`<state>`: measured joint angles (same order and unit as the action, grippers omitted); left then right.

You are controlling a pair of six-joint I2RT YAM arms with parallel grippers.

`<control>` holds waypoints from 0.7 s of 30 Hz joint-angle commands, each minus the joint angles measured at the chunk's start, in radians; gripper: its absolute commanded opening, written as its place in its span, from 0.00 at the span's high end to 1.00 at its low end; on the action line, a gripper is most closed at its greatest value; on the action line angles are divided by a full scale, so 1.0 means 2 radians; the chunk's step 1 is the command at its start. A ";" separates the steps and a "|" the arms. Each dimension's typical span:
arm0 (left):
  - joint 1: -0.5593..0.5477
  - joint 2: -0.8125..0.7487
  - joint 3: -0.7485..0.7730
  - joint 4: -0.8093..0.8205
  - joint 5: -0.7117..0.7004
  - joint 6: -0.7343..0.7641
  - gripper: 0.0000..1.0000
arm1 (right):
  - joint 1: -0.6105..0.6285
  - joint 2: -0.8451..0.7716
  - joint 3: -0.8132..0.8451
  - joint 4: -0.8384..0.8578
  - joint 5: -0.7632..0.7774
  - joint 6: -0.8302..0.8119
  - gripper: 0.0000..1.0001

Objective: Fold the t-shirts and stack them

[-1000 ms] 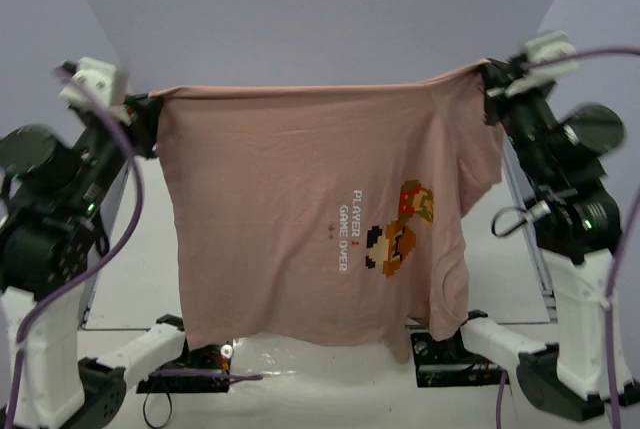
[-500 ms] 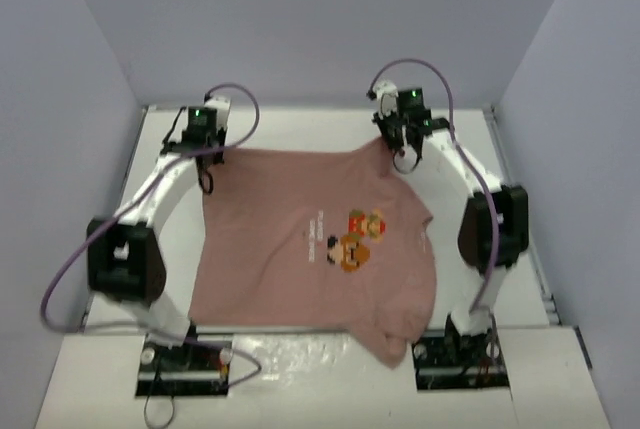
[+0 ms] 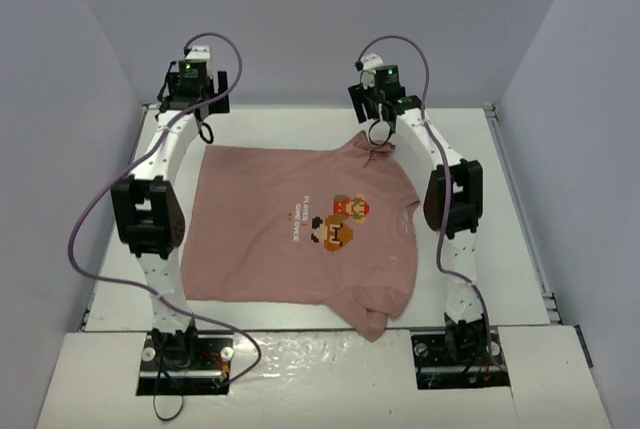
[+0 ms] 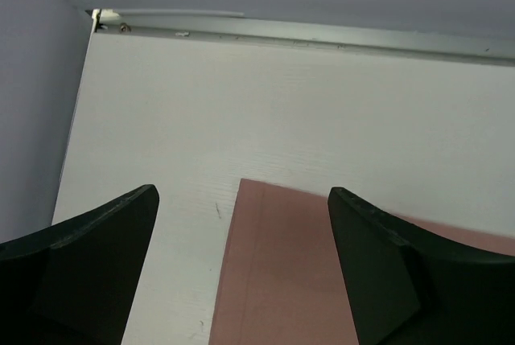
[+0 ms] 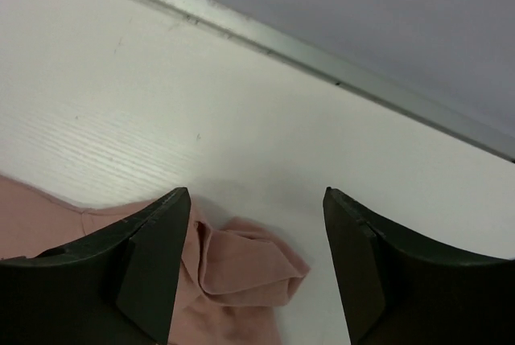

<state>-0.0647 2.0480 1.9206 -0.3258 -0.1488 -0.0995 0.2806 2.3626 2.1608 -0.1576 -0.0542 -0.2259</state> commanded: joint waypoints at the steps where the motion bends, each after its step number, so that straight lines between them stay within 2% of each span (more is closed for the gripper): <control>1: -0.003 -0.101 0.006 -0.066 0.040 -0.045 0.14 | -0.002 -0.138 -0.082 0.022 0.067 0.056 0.34; 3: -0.005 -0.145 -0.032 -0.091 0.055 -0.078 0.14 | -0.003 -0.201 -0.150 0.021 0.079 0.096 0.34; 8: -0.011 -0.242 -0.210 -0.099 0.082 -0.162 0.14 | -0.008 -0.314 -0.349 0.022 0.075 0.238 0.34; 12: -0.030 -0.289 -0.331 -0.101 0.087 -0.199 0.14 | -0.007 -0.371 -0.476 0.021 0.070 0.301 0.34; 17: -0.043 -0.308 -0.434 -0.092 0.092 -0.241 0.14 | 0.000 -0.393 -0.568 0.024 0.071 0.341 0.33; 21: -0.043 -0.287 -0.468 -0.071 0.096 -0.250 0.14 | 0.000 -0.365 -0.591 0.030 0.071 0.340 0.34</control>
<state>-0.1546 1.4770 0.9953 -0.5363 0.0325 -0.5268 0.2717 1.6213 0.9852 -0.1439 0.0663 0.3940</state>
